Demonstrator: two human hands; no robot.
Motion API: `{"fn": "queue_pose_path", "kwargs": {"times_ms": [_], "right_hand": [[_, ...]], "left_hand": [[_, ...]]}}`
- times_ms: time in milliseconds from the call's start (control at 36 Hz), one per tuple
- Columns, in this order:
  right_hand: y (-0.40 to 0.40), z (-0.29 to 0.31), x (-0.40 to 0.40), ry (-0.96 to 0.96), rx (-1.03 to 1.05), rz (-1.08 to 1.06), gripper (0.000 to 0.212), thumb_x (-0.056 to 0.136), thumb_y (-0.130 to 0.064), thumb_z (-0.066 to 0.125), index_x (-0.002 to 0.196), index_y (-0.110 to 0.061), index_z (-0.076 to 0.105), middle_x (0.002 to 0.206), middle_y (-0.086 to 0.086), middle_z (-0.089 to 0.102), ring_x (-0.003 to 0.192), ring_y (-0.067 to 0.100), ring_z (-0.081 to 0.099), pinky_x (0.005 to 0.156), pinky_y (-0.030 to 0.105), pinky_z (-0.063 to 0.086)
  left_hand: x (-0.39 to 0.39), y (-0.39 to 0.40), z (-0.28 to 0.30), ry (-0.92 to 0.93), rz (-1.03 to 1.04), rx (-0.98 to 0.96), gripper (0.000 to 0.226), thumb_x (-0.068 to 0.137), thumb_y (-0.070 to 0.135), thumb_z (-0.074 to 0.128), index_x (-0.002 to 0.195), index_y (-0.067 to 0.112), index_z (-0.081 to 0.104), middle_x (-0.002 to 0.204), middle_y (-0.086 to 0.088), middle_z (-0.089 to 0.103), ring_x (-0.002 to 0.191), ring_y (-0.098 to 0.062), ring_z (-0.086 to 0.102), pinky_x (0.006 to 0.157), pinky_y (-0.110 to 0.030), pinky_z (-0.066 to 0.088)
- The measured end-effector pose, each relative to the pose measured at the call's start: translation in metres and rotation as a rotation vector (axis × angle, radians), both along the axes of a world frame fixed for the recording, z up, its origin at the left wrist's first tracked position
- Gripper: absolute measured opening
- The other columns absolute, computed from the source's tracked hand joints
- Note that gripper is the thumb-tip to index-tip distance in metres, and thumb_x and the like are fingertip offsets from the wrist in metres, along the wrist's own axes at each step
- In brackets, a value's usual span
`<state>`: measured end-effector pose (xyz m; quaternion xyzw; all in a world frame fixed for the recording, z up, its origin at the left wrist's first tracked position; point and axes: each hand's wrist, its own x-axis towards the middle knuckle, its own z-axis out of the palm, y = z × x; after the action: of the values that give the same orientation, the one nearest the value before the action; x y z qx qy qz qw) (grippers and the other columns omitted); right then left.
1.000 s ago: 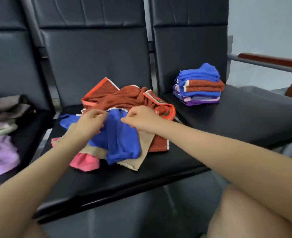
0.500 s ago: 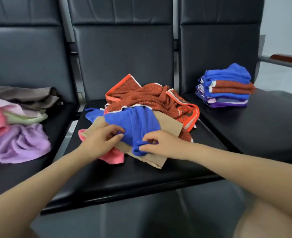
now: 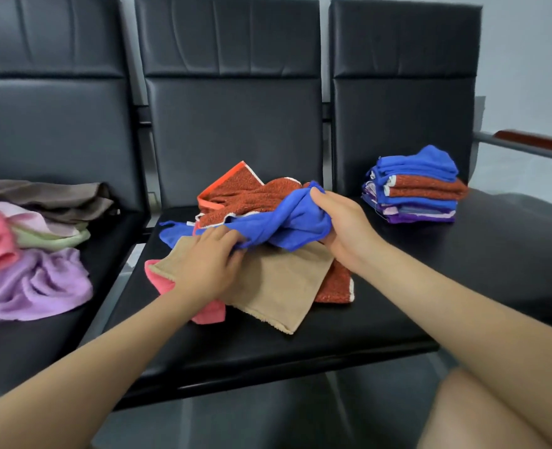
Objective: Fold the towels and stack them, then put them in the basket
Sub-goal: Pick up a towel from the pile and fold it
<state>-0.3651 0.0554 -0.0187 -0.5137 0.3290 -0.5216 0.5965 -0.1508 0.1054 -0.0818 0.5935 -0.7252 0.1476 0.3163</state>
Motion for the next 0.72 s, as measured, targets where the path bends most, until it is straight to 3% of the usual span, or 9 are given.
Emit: {"fn": "queue_pose_path", "kwargs": {"times_ms": [56,111,222,306,444,500,556,639,722], "right_hand": [[-0.002,0.002,-0.004,-0.004,0.010,-0.035,0.033,0.091,-0.023,0.061,0.111,0.004,0.060,0.103,0.017,0.057,0.098,0.026,0.058,0.086,0.041,0.047],[-0.001,0.003,-0.012,0.047,0.003,-0.069,0.017,0.091,-0.022,0.061,0.097,-0.006,0.062,0.099,0.014,0.059,0.095,0.024,0.058,0.084,0.040,0.047],[-0.002,-0.005,-0.022,0.221,-0.038,-0.067,0.014,0.097,-0.020,0.055,0.086,-0.019,0.064,0.092,0.003,0.061,0.091,0.017,0.055,0.074,0.026,0.042],[0.003,-0.006,-0.024,0.197,-0.011,-0.049,0.014,0.099,-0.019,0.052,0.094,-0.018,0.065,0.095,0.000,0.063,0.093,0.016,0.058,0.073,0.024,0.044],[0.009,0.015,-0.025,-0.093,0.100,0.083,0.017,0.098,-0.024,0.050,0.092,-0.014,0.063,0.106,0.010,0.058,0.100,0.023,0.058,0.084,0.033,0.045],[0.017,0.031,-0.025,-0.257,0.149,0.171,0.014,0.101,-0.022,0.044,0.100,-0.016,0.056,0.107,0.010,0.053,0.095,0.021,0.058,0.077,0.028,0.050],[0.022,0.043,-0.026,-0.382,0.189,0.196,0.018,0.101,-0.022,0.046,0.114,-0.014,0.056,0.110,0.007,0.061,0.087,0.017,0.065,0.065,0.023,0.056],[0.025,0.048,-0.027,-0.358,0.143,0.143,0.041,0.098,-0.025,0.053,0.136,-0.010,0.055,0.135,0.007,0.059,0.110,0.020,0.064,0.077,0.026,0.056],[0.024,0.042,-0.027,-0.313,0.136,0.103,0.032,0.097,-0.022,0.055,0.126,-0.010,0.062,0.131,0.011,0.061,0.106,0.022,0.064,0.085,0.030,0.053]], "left_hand": [[0.001,-0.002,0.007,0.142,-0.017,0.013,0.027,0.091,0.037,0.032,0.073,0.020,0.042,0.069,0.001,0.048,0.069,-0.033,0.053,0.063,-0.036,0.033],[0.004,-0.003,0.015,0.350,0.009,0.007,0.029,0.095,0.031,0.033,0.075,0.013,0.042,0.065,-0.001,0.046,0.066,-0.029,0.048,0.063,-0.040,0.037],[-0.002,0.008,0.039,0.535,-0.046,-0.048,0.023,0.101,0.009,0.039,0.081,0.009,0.049,0.068,0.002,0.050,0.063,-0.002,0.046,0.061,-0.015,0.035],[-0.014,0.020,0.056,0.547,-0.082,-0.050,0.024,0.101,0.009,0.040,0.083,-0.001,0.052,0.073,-0.012,0.056,0.068,-0.013,0.047,0.064,-0.011,0.035],[-0.037,0.045,0.097,0.562,-0.179,-0.078,0.032,0.100,0.022,0.044,0.071,0.010,0.049,0.062,0.006,0.046,0.057,-0.004,0.041,0.057,-0.019,0.036],[-0.041,0.054,0.110,0.615,-0.222,-0.094,0.034,0.100,0.022,0.046,0.070,0.007,0.049,0.061,0.007,0.043,0.057,-0.005,0.040,0.055,-0.020,0.036],[-0.039,0.057,0.116,0.646,-0.239,-0.111,0.033,0.099,0.023,0.048,0.074,0.002,0.050,0.063,0.005,0.044,0.059,-0.008,0.040,0.056,-0.022,0.035],[-0.030,0.053,0.109,0.591,-0.181,-0.083,0.029,0.099,0.022,0.050,0.074,0.007,0.054,0.065,0.005,0.049,0.060,-0.005,0.042,0.060,-0.021,0.036],[-0.020,0.046,0.090,0.486,-0.116,-0.009,0.030,0.098,0.019,0.050,0.069,0.025,0.054,0.063,0.008,0.053,0.060,0.000,0.047,0.061,-0.016,0.036]]}}
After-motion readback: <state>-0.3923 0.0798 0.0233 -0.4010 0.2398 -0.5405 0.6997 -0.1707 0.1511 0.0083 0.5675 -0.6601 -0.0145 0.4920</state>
